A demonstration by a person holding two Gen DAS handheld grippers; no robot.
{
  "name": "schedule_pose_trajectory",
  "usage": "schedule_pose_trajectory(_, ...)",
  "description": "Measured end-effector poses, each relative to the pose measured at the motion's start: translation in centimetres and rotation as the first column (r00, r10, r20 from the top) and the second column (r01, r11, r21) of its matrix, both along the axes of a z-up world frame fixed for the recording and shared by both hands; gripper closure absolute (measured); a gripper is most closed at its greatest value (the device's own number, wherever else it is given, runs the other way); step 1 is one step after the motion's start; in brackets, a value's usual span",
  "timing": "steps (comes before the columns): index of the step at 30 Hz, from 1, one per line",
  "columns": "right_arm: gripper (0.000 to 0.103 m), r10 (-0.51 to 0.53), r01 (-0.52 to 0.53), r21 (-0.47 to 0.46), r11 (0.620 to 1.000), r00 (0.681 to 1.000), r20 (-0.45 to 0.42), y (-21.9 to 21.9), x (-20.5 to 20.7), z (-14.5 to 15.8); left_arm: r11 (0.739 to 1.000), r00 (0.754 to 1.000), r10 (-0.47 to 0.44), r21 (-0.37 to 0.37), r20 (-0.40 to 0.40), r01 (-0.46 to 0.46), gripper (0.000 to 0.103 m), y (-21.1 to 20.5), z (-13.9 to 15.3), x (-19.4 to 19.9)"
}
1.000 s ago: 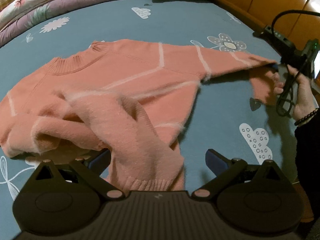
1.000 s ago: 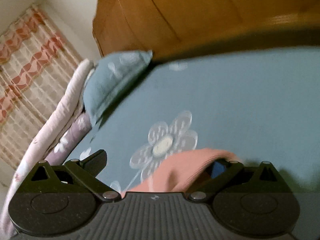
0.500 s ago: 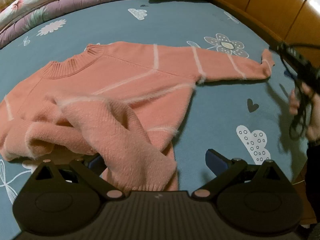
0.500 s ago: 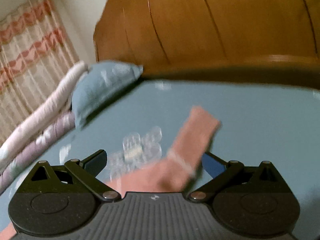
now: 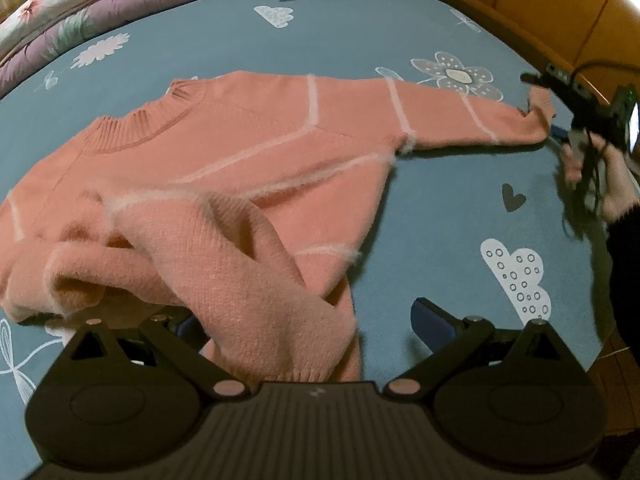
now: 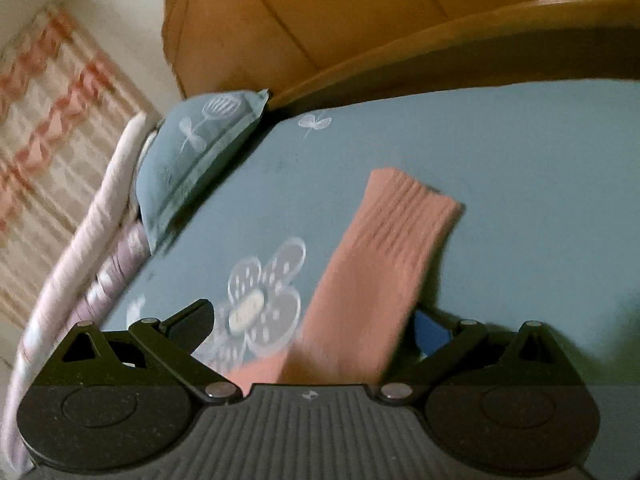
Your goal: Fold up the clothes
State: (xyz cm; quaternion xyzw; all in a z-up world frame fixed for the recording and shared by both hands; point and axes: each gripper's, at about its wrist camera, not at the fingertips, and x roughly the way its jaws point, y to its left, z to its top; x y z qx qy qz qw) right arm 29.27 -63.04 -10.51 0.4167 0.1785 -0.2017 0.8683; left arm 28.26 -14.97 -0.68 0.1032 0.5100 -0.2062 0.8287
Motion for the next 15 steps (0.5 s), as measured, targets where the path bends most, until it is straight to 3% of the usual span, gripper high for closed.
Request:
schedule_pose_trajectory(5, 0.000, 0.006, -0.008, 0.041, 0.999, 0.999, 0.048, -3.0, 1.4, -0.2, 1.000, 1.000, 0.012, 0.007, -0.013, -0.012, 0.003, 0.3, -0.4, -0.2)
schedule_pose_trajectory(11, 0.005, -0.023, 0.013, 0.091, 0.996, 0.994, 0.108, -4.2, 0.2, -0.5, 1.000, 1.000, 0.027, -0.005, -0.013, -0.027, 0.003, 0.9, -0.4, -0.3)
schedule_pose_trajectory(15, 0.028, -0.074, 0.060, 0.099, 0.993, 0.987, 0.145, -4.3, -2.1, -1.3, 0.999, 0.999, 0.033, -0.013, -0.013, -0.033, 0.003, 1.2, -0.4, -0.4)
